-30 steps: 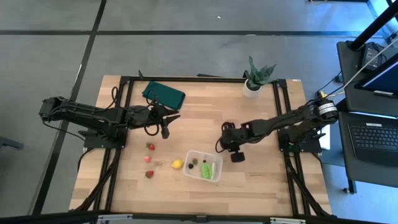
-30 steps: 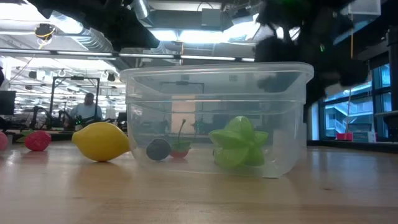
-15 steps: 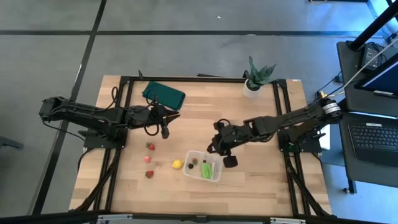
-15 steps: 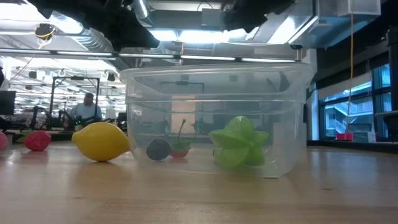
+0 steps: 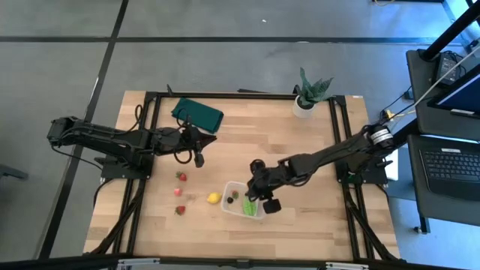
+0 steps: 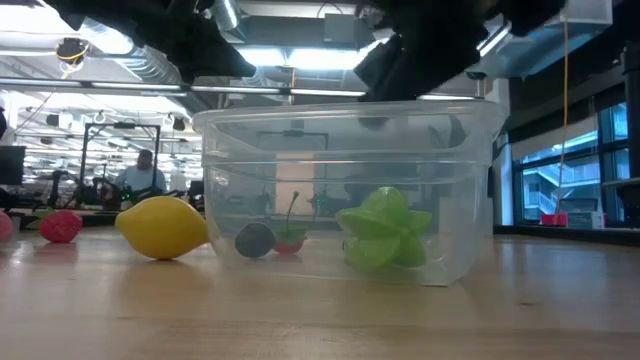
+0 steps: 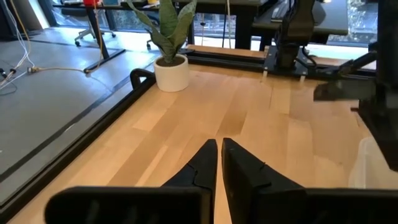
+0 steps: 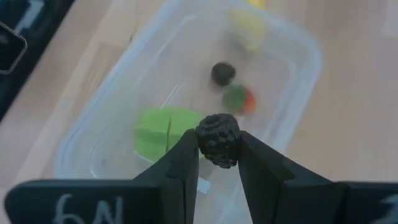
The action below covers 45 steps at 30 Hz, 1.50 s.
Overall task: Pick and placing Produce into tupperware
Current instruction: Put the blackberry into the transparent bin, then put the yellow lemon into the transparent bin
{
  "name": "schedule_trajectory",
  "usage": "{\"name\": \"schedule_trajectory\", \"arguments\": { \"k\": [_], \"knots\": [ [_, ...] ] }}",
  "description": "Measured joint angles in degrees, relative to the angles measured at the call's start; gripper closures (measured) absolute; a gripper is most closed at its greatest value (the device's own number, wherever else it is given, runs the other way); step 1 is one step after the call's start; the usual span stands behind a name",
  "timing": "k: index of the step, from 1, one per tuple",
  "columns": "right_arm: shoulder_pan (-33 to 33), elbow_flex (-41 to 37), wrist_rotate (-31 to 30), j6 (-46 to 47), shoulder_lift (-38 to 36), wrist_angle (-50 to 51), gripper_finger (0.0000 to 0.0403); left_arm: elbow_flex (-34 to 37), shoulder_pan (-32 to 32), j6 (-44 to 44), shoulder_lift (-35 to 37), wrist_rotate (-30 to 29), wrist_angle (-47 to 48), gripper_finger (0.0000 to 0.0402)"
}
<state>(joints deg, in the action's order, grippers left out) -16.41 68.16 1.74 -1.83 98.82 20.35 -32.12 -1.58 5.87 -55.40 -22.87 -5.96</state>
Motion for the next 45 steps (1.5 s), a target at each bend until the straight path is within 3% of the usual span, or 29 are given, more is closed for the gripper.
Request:
{"name": "schedule_trajectory", "arguments": {
  "k": [9, 16, 26, 32, 36, 40, 45],
  "knots": [
    [-2.03, -0.02, -0.11, 0.02, 4.54, 0.22, 0.0301, 0.0, 0.02, 0.0, 0.0, 0.0, 0.44, 0.0397],
    [-2.39, -0.07, -0.11, -0.08, 4.73, 0.2, 0.0272, 0.0, 0.02, 0.0, 0.0, 0.0, 0.42, 0.0401],
    [-2.39, 2.5, -0.45, -1.75, 4.72, 4.9, 0.0225, 0.0, 0.02, 0.0, 0.0, 0.0, 0.39, 0.0366],
    [-1.61, 11.52, -5.45, -3.63, 4.36, 18.32, 0.0211, 0.0, 0.0, -0.29, 0.0, 0.0, 0.39, 0.0308],
    [-0.97, 14.42, -7.91, -4.68, 2.04, 20.5, 0.021, 0.0, 0.0, -0.44, 0.0, 0.0, 0.36, 0.0245],
    [0.63, 12.28, -7.97, -4.75, -3.34, 21.31, 0.021, 0.0, -0.04, -0.44, 0.0, 0.0, 0.35, 0.0179],
    [3.41, 4.09, -8.26, -2.01, -16.13, 21.32, 0.021, 0.0, -0.04, -0.06, 0.02, 0.0, 0.0, 0.0121]
  ]
}}
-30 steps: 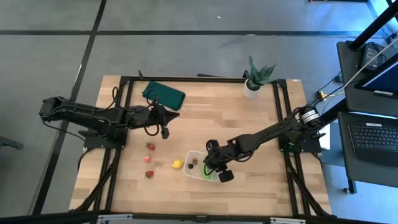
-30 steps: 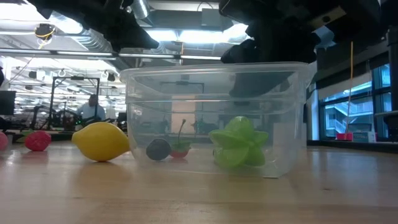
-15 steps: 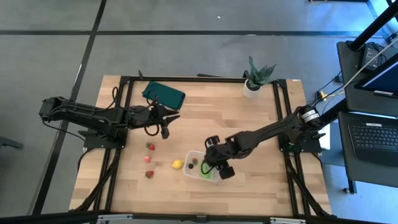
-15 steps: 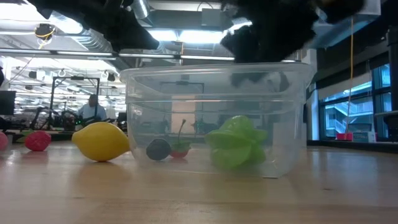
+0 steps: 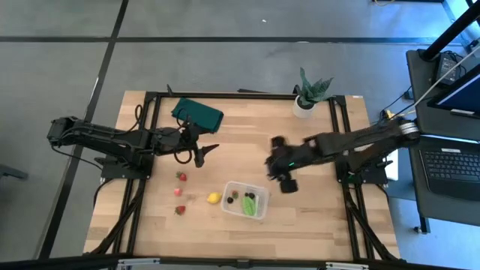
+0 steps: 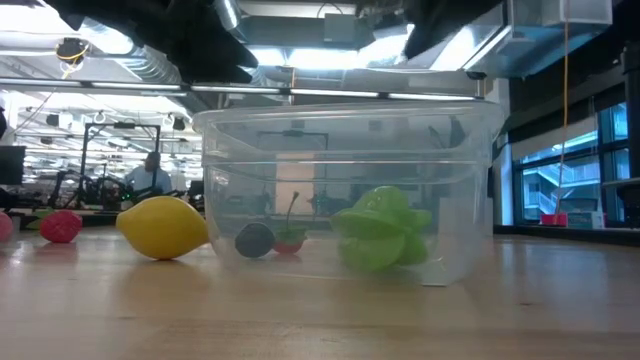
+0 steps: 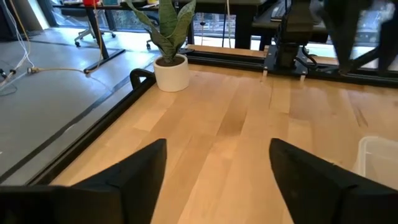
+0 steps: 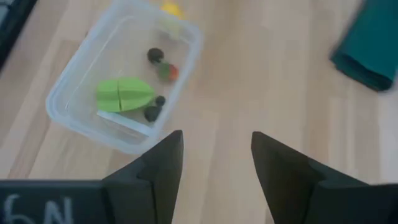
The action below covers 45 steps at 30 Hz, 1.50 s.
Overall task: Pick and placing Produce into tupperware
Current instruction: Put the yellow lemon into the transparent bin
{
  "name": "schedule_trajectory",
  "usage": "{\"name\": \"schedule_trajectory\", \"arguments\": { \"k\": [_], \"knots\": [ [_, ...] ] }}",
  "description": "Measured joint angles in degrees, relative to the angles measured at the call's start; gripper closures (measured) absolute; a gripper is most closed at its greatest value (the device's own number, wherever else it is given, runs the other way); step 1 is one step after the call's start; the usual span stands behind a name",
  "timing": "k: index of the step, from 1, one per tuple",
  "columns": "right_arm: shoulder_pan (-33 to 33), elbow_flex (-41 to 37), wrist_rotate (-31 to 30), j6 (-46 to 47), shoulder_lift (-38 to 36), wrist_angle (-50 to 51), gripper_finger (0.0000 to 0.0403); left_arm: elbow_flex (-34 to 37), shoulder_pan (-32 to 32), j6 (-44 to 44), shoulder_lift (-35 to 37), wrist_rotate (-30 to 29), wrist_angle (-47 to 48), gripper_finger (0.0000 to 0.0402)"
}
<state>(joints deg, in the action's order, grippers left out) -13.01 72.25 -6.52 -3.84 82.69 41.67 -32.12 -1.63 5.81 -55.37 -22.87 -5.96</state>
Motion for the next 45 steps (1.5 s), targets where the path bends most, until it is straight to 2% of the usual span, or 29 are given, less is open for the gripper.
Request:
{"name": "schedule_trajectory", "arguments": {
  "k": [8, 15, 21, 25, 31, 36, 45],
  "knots": [
    [1.9, -14.67, -0.02, 3.96, -21.38, -4.02, 0.021, 0.0, -0.17, 3.41, 0.0, 0.02, -1.49, 0.0102],
    [2.37, -30.4, -0.1, 4.88, -37.0, -20.21, 0.021, 0.0, -0.64, 5.73, 0.0, 0.03, -1.49, 0.0101],
    [2.86, -45.35, -6.45, 10.2, -46.68, -31.53, 0.021, 0.0, -0.65, 5.85, 0.0, 0.04, -1.49, 0.0101],
    [5.37, -53.24, -7.0, 12.39, -51.41, -38.18, 0.021, 0.0, -0.66, 5.85, 0.0, 0.02, -1.49, 0.0101],
    [12.03, -61.43, -9.39, 9.87, -55.69, -48.48, 0.021, 0.0, -0.66, 5.85, 0.0, 0.02, -1.81, 0.0101],
    [18.15, -62.58, -9.34, 9.34, -57.89, -49.36, 0.021, 0.0, -0.66, 5.83, 0.0, 0.02, -1.84, 0.0101],
    [27.29, -62.58, -5.52, 6.58, -59.93, -50.92, 0.021, 0.0, -0.66, 5.83, 0.0, 0.02, -1.84, 0.0101]
  ]
}}
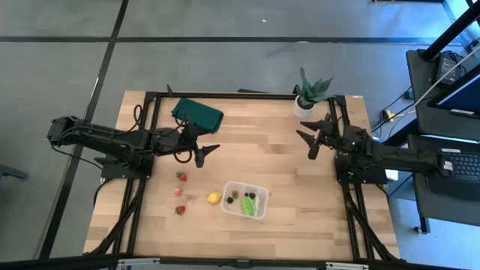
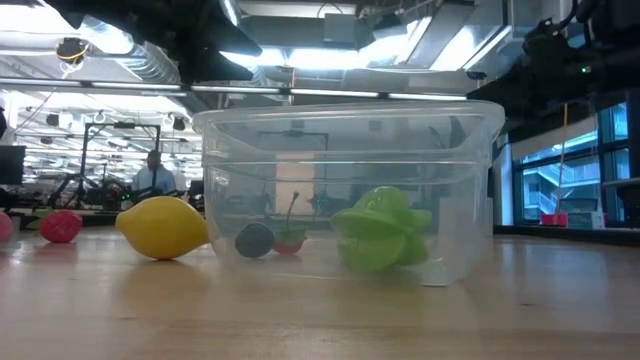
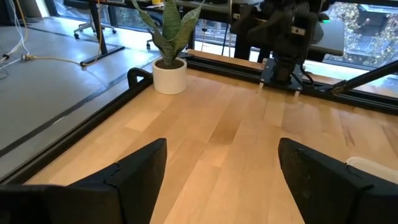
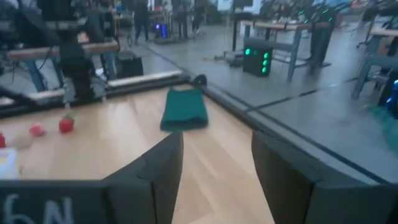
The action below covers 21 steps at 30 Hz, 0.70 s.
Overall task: Pick and placing Produce into tupperware
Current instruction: Put the yellow lemon into the transparent bin
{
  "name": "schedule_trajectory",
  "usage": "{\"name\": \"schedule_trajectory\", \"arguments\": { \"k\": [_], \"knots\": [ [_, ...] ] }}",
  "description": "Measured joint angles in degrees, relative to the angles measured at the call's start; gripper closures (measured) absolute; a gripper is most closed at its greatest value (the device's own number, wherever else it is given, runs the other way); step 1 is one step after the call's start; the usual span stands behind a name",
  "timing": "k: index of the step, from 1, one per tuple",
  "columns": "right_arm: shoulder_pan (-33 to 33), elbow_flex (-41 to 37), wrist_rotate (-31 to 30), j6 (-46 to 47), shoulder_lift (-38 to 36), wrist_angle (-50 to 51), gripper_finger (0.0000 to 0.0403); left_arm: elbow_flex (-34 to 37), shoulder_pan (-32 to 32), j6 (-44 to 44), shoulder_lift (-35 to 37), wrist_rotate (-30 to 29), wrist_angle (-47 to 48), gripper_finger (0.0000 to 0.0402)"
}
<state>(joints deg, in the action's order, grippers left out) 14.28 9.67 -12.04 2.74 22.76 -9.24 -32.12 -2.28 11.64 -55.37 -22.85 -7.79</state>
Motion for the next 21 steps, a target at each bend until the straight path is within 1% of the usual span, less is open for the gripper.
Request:
{"name": "schedule_trajectory", "arguments": {
  "k": [8, 13, 18, 21],
  "knots": [
    [3.6, 0.0, 0.07, -1.65, -5.36, 0.64, 0.021, 0.0, 0.0, 0.0, 0.0, 0.0, 0.0, 0.0101],
    [4.0, 0.02, 0.07, -1.4, -10.28, 6.06, 0.021, 0.0, 0.0, 0.24, 0.0, 0.0, 0.0, 0.0101],
    [4.0, 0.02, 0.63, 1.35, -15.23, 10.66, 0.021, 0.0, 0.0, -0.08, 0.0, 0.02, 0.0, 0.0101],
    [3.98, 0.02, 2.36, 2.1, -17.06, 12.64, 0.021, -1.62, -0.12, -0.5, 0.0, 2.13, 1.32, 0.0101]
  ]
}}
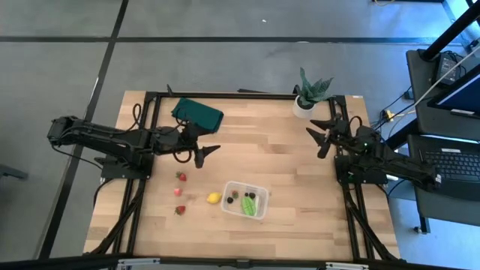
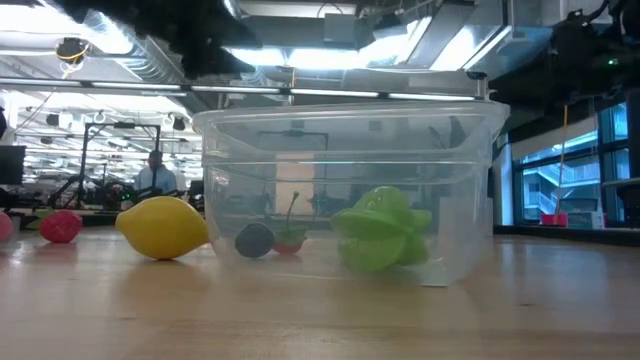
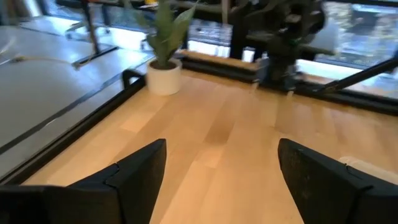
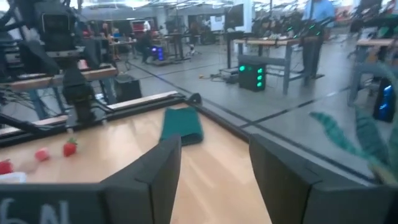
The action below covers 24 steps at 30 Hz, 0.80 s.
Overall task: Pick and placing Produce into tupperware
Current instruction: Put the yellow lemon into the transparent bin
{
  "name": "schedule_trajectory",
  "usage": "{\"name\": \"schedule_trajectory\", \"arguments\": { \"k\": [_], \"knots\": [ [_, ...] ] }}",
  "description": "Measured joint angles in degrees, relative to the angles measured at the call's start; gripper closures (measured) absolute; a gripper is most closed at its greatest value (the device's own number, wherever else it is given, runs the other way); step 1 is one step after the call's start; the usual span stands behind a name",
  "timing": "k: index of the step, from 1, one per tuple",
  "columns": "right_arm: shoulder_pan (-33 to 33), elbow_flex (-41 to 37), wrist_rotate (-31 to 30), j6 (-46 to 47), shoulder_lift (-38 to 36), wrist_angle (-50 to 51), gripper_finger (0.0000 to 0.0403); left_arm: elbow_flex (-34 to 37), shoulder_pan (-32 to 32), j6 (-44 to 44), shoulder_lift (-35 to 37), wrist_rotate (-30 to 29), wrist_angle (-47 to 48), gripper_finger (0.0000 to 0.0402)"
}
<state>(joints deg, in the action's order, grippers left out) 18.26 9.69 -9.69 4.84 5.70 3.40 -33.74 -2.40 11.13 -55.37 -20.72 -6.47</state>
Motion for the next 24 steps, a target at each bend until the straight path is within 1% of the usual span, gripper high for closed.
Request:
{"name": "schedule_trajectory", "arguments": {
  "k": [3, 6, 8, 13, 16, 18, 21, 24],
  "knots": [
    [0.0, 0.0, 0.87, 1.56, -0.75, 1.65, 0.021, -4.18, -1.5, -2.07, -0.06, 1.82, 2.79, 0.0101],
    [0.0, 0.0, 0.87, 2.4, -0.75, 2.91, 0.021, -10.45, -4.39, -4.1, -0.62, 1.69, 9.85, 0.0102],
    [0.0, 0.0, 0.87, 2.37, -0.72, 3.03, 0.021, -15.54, -6.94, -5.41, -1.77, 0.34, 14.7, 0.0102],
    [-0.02, 0.0, 0.87, 2.31, -0.72, 3.0, 0.021, -27.53, -13.36, -6.55, -7.31, -6.29, 31.19, 0.0108],
    [-0.02, 0.0, 0.87, 2.3, -0.72, 3.41, 0.021, -33.05, -15.88, -1.12, -11.34, -6.65, 40.5, 0.0109],
    [0.0, 0.0, 0.87, 2.36, -0.72, 3.93, 0.021, -35.54, -17.09, 4.65, -13.73, -5.06, 45.72, 0.0109],
    [0.0, 0.02, 0.9, 2.39, -0.7, 5.1, 0.021, -37.8, -18.9, 14.25, -16.7, -1.84, 51.57, 0.0109],
    [-0.02, 0.02, 0.91, 2.39, -0.7, 5.6, 0.021, -38.07, -20.36, 22.82, -19.46, 1.55, 55.83, 0.0109]
  ]
}}
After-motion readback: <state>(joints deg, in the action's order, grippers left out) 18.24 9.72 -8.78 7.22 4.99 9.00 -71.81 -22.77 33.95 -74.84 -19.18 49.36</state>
